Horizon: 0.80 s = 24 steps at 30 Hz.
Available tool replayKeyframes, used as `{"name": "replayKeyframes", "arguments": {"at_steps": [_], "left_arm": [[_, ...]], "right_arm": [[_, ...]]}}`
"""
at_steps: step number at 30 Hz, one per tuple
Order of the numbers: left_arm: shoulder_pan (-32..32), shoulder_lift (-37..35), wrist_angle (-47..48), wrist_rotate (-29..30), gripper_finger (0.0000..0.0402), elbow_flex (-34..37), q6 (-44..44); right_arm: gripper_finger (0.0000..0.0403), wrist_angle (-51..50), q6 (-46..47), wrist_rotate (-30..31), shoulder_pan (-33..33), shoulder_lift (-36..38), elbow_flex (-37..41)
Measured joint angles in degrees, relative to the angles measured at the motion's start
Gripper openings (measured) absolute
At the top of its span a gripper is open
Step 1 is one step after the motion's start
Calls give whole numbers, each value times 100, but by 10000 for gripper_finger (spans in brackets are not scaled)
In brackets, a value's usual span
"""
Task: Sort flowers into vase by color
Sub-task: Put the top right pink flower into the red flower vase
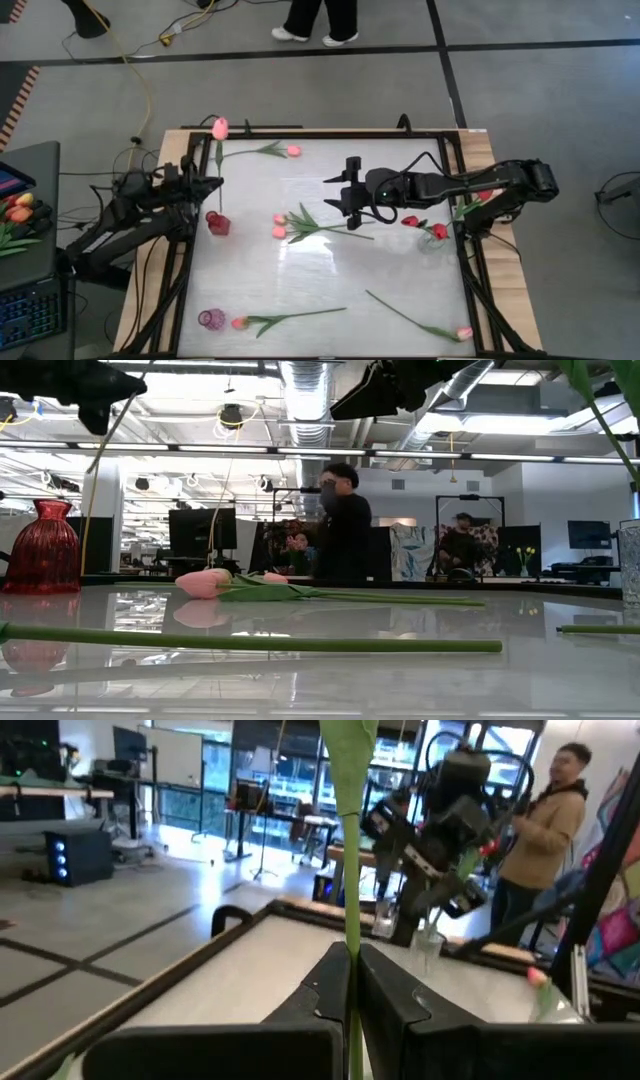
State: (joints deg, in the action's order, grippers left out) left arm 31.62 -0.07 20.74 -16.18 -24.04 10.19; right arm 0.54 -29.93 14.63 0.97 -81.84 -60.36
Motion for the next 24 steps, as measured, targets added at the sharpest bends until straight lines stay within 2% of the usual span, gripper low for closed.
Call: {"name": "replayKeyframes", "arguments": {"at_steps": [6,9,14,19,24], "left_arm": [[0,33,64,-295,0,-53,132],[0,23,222,-54,0,-53,321],[0,30,532,748,0,-49,599],[2,25,644,717,0,-131,651],[2,27,1116,653,0,-533,440]], "right_arm": [[265,-2,13,2,0,0,0],[265,-2,13,2,0,0,0],[265,-4,13,4,0,0,0],[265,-11,42,-6,0,0,0],[265,10,110,-141,0,0,0]]}}
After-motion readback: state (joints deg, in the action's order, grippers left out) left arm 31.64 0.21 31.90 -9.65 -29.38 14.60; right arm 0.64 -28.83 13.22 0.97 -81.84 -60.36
